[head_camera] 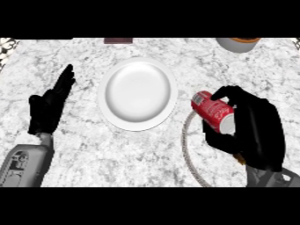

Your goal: Pick the can from the placemat and place it in the plate

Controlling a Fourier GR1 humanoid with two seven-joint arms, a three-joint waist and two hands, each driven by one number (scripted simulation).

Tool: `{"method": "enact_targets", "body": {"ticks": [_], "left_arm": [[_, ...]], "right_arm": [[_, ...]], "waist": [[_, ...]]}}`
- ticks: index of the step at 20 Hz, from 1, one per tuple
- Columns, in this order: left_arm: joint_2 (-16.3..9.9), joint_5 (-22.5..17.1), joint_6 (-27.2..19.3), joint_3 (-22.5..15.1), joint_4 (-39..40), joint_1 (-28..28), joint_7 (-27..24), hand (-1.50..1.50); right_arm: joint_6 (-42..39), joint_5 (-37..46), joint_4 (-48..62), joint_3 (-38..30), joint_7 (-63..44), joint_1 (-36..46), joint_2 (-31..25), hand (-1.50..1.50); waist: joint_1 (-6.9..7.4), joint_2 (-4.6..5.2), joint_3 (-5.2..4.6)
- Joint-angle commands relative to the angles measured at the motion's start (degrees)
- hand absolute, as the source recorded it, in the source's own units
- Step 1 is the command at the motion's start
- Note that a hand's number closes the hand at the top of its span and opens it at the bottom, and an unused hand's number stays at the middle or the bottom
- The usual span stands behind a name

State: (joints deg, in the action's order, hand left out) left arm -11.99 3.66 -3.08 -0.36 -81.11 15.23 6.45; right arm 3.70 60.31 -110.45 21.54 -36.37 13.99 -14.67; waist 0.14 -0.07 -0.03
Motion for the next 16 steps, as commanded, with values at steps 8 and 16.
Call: {"method": "enact_targets", "body": {"ticks": [8,16], "left_arm": [[1.0,1.2,0.4,-0.1,0.3,1.5,1.0,0.00],[0.4,0.3,1.7,1.5,1.0,3.2,0.8,0.00]], "right_arm": [[-0.7,-6.0,21.1,-0.2,-3.9,22.0,14.5,1.50],[14.4,-14.2,48.0,6.5,-3.3,35.2,14.6,1.50]], "waist": [[0.56,0.23,0.02],[1.57,0.42,0.02]]}}
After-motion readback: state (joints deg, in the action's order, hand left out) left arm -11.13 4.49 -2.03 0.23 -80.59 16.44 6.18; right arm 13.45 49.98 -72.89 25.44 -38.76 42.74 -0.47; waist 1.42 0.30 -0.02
